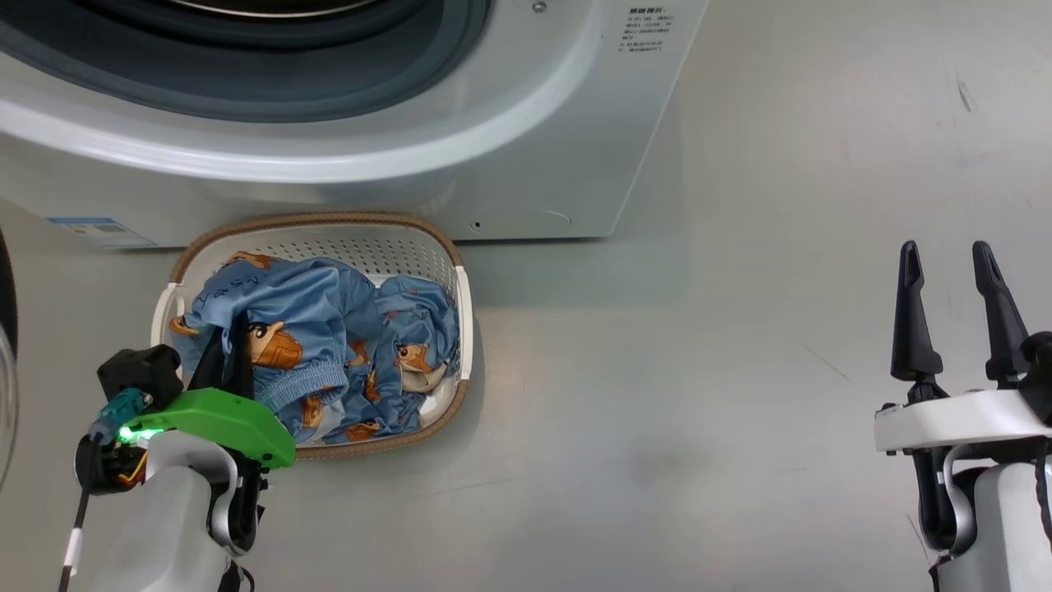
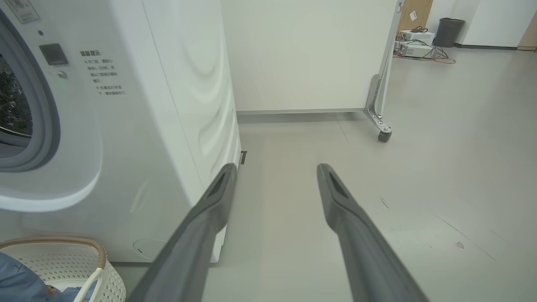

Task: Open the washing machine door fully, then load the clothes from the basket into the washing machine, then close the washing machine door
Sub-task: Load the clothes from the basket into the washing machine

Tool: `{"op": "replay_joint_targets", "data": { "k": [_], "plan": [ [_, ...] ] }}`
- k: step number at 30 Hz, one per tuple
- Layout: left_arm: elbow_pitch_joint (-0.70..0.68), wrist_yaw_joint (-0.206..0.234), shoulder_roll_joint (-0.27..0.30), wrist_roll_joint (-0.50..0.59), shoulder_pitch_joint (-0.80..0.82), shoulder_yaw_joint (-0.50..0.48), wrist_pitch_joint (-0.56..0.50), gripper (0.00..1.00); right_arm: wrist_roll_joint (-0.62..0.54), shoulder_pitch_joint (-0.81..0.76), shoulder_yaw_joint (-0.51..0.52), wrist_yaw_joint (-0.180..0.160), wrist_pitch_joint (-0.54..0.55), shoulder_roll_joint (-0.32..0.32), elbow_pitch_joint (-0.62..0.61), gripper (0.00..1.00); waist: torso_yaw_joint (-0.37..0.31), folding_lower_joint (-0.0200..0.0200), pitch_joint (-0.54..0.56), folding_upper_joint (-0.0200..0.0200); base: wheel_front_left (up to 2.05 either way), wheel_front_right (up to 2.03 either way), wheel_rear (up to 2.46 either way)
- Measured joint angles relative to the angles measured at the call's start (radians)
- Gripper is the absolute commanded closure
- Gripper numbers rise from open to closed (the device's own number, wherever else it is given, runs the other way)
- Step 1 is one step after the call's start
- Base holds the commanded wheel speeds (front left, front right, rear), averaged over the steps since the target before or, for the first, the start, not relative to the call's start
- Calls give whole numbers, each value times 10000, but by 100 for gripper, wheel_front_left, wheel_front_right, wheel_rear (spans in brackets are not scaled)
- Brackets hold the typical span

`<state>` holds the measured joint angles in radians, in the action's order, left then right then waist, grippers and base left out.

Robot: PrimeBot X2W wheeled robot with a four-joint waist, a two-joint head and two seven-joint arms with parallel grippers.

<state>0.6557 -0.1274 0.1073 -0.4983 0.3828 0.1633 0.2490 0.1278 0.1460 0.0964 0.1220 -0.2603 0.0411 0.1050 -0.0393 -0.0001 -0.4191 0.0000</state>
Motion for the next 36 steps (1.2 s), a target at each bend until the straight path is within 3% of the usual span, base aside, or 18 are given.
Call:
{"op": "replay_joint_targets", "data": {
  "k": [11,26,36],
  "plan": [
    [-951,0,-221,382,-1558,-374,2,100,-71,-968,127,2,0,19,104,0,397,0,1479,0,0,0,0],
    [-3239,0,-268,1172,-3599,-640,2,100,-71,-2596,113,4,0,40,301,0,837,0,3635,0,0,0,0],
    [-4548,0,-291,1680,-4836,-922,2,100,-69,-3107,-23,4,0,94,286,0,1047,0,4406,0,0,0,0]
  ]
}}
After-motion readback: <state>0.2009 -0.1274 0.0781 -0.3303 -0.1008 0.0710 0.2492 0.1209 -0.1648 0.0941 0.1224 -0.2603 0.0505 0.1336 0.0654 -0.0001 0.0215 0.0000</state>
